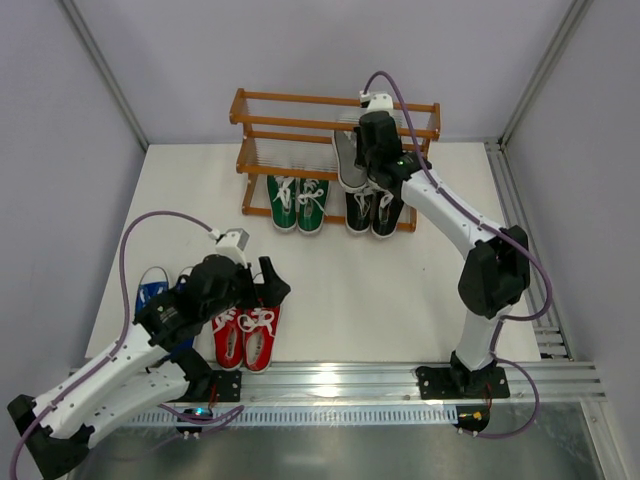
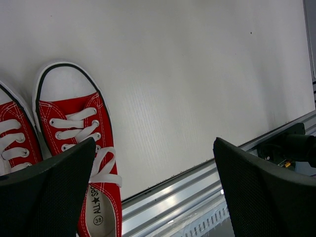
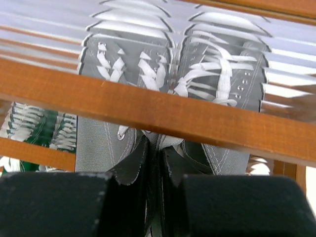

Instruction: Place and organize the shoes onto the shoe shelf

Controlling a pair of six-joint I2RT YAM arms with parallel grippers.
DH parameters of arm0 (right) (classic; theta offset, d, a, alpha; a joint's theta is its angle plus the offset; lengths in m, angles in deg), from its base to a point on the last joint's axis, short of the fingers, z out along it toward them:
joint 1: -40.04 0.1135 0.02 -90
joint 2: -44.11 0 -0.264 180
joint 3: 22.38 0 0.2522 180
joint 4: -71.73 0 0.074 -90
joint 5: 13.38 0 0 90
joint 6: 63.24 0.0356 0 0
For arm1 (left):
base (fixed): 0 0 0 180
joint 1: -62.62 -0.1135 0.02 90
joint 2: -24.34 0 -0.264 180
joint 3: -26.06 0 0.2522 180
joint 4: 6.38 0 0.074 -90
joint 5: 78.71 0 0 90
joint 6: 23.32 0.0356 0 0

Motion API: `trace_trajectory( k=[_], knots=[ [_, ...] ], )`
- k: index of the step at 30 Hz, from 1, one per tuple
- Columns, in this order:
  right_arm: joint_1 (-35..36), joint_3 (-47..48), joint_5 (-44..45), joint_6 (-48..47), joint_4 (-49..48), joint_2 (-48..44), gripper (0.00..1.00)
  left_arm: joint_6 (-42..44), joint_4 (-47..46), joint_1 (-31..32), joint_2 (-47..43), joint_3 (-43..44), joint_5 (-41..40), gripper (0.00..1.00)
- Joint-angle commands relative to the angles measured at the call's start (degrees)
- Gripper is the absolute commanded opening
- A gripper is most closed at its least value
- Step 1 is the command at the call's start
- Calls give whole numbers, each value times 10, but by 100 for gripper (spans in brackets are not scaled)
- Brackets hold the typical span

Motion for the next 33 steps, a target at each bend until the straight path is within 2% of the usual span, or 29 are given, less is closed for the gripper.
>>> trace_trajectory(
  k=[1, 23, 24, 25, 27, 28, 31, 33],
  knots=[
    [-5, 61, 40, -8, -99, -13, 4, -1, 7, 2, -13, 11, -13, 100],
    [-39, -5, 31, 33, -80, -9, 4, -14, 18, 2, -38, -8, -20, 100],
    [-39, -8, 29, 36, -79, -13, 8, -15, 18, 2, -41, -8, -20, 100],
    [-39, -13, 28, 40, -79, -25, 22, -15, 19, 2, -42, -8, -21, 100],
    [-39, -22, 29, 43, -75, -37, 35, -15, 20, 2, -45, -8, -23, 100],
    [-40, -25, 29, 46, -72, -44, 46, -15, 21, 2, -46, -7, -25, 100],
    [-38, -37, 34, 50, -69, -71, 63, -17, 19, 2, -42, -7, -26, 100],
    [-36, -49, 37, 51, -67, -92, 69, -18, 18, 2, -38, -5, -25, 100]
  ],
)
